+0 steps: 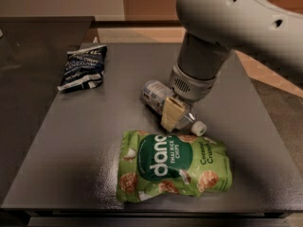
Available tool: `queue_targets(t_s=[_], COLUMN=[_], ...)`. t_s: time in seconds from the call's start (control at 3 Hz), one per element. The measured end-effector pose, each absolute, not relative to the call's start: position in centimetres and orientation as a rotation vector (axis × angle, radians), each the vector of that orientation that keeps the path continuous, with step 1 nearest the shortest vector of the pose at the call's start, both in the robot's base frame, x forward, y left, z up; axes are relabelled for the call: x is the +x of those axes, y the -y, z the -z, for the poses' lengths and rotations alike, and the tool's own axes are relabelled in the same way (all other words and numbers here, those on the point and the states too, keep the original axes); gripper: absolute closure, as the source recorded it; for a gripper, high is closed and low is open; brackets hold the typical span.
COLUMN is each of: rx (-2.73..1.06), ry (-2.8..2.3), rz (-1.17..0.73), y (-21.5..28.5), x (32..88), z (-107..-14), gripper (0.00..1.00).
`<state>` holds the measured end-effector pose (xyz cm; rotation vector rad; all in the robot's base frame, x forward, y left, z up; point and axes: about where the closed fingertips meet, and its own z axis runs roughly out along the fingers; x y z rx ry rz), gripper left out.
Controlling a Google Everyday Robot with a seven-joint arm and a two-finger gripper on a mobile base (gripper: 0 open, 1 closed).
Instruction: Move blue plastic bottle near green rice chip bag
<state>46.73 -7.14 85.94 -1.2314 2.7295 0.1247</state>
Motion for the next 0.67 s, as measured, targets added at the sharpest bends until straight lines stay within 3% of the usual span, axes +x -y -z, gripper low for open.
queue_targets(t_s=[0.33, 0.67], rx=[-1.232, -1.232], ry=[-2.728, -2.728], rz=[-0.124, -0.124], y=[7.1, 7.09], x=[46.71, 46.71], z=[-85.91, -85.91], gripper=[0.0, 0.0])
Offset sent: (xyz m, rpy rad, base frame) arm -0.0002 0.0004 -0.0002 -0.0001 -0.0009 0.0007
